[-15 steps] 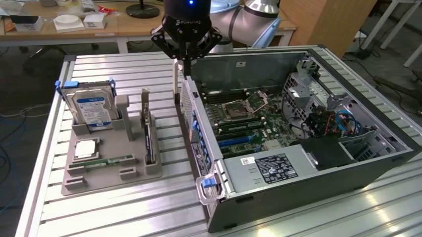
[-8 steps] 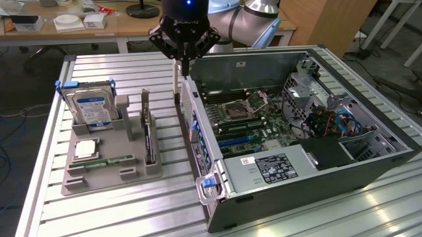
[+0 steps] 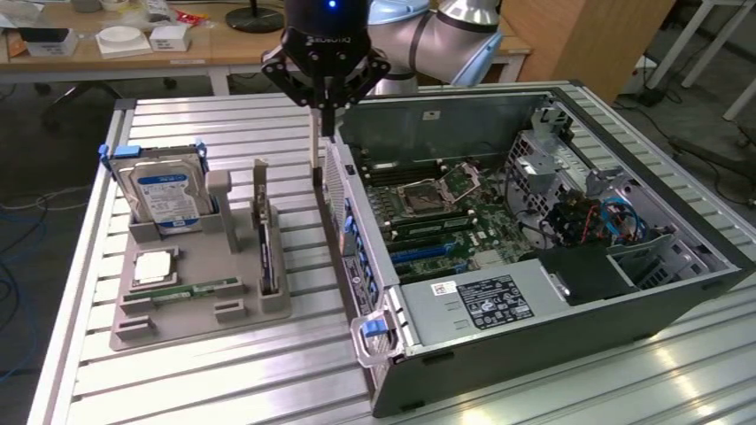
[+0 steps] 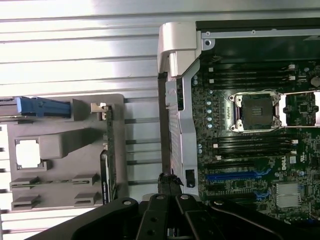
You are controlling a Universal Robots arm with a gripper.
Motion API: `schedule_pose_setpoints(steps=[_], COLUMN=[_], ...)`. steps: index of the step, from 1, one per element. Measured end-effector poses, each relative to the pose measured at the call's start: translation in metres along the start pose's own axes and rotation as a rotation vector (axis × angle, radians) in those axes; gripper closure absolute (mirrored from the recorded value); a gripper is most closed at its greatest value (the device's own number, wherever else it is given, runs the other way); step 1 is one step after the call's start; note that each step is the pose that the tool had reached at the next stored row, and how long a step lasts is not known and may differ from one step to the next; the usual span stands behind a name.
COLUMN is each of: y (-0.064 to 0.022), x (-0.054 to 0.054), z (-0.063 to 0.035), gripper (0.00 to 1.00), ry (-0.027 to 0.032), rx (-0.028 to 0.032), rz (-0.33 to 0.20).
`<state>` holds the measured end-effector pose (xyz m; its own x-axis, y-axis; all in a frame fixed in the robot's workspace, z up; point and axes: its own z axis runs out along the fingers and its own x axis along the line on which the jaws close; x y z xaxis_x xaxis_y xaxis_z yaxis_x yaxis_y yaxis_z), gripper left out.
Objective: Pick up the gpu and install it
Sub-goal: 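Reach for the gpu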
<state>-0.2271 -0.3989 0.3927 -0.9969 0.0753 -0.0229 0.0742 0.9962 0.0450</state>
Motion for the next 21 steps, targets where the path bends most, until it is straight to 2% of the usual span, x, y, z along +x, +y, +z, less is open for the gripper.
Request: schedule_pose_setpoints(steps=[21], y=[-0.0008], x=[0.011], z=[-0.0002], gripper=[0.90], ry=[0.0000], rx=[0.0001], rz=[0.000])
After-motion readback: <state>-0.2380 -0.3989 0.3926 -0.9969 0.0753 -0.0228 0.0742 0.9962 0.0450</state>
